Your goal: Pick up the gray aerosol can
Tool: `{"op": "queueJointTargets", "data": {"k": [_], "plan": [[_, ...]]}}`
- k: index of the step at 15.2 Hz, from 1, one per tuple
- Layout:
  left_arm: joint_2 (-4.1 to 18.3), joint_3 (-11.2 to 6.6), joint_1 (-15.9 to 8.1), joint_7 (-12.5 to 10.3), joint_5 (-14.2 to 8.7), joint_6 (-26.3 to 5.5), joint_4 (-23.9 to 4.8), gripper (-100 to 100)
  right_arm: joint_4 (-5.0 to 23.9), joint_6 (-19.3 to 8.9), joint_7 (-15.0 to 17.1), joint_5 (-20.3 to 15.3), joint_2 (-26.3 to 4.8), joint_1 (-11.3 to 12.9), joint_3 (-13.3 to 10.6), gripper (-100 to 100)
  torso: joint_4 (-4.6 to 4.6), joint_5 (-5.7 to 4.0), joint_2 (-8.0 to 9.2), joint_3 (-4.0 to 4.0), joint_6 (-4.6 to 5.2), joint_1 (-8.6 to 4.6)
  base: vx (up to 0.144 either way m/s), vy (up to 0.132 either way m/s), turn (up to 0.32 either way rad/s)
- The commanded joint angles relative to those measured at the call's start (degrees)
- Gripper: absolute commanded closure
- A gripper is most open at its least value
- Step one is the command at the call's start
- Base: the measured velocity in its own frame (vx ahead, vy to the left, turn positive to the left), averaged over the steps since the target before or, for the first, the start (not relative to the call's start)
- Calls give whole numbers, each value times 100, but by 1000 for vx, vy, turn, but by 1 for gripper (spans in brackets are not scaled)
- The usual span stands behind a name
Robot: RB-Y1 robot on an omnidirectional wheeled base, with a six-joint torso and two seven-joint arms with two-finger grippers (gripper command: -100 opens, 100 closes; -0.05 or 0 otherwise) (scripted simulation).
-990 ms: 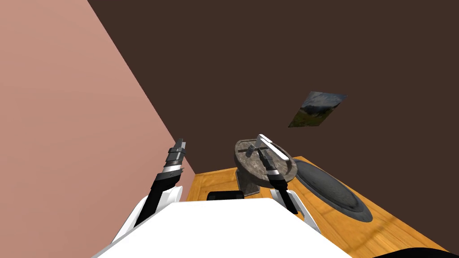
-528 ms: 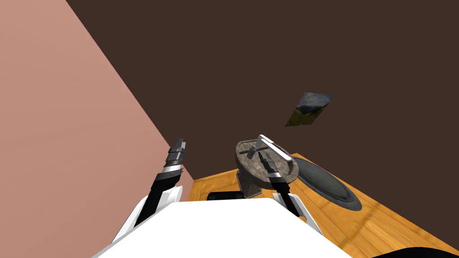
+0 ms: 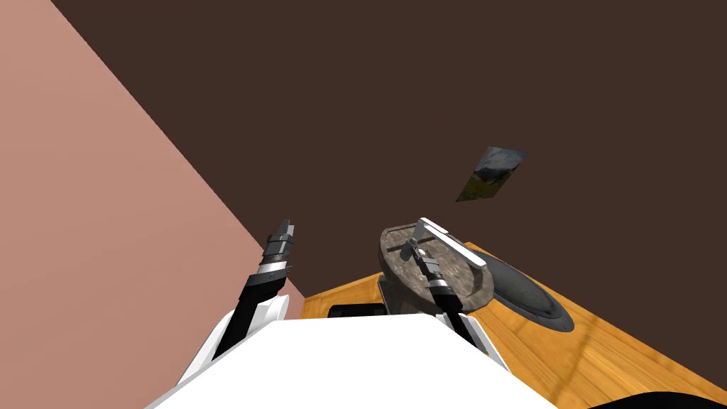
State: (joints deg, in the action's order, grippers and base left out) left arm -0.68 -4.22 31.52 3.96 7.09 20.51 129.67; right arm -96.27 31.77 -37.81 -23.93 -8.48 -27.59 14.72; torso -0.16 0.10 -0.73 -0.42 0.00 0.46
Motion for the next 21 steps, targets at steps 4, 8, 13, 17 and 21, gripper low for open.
{"op": "queueJointTargets", "data": {"k": [4, 8, 13, 17, 21], "plan": [[0, 0, -1, 0, 0, 0, 0, 0, 379, -142, -437, -184, 17, -22, 228, -100, 2, 1, 10, 5, 0, 4, 121, 134, -81], [0, 0, -2, 0, 0, 0, 0, 0, 437, -182, -528, -204, -21, 3, 313, -100, -17, -66, 1, -9, -36, 0, 63, 77, -54], [1, -1, -2, 0, 0, 0, 0, 0, 312, -235, -505, -164, -65, -8, 379, 100, -19, -78, -3, -13, -41, -34, 20, -3, 4], [1, -1, -2, 0, 0, 0, 0, 0, 312, -235, -505, -164, -65, -7, 379, 100, -17, -78, 3, -9, -41, -33, 0, 0, 0], [1, -1, -2, 0, 0, 0, 0, 0, 15, -378, -410, -111, -145, -49, 461, -100, -15, -74, -6, -12, -42, -34, 24, -1, 10]]}}
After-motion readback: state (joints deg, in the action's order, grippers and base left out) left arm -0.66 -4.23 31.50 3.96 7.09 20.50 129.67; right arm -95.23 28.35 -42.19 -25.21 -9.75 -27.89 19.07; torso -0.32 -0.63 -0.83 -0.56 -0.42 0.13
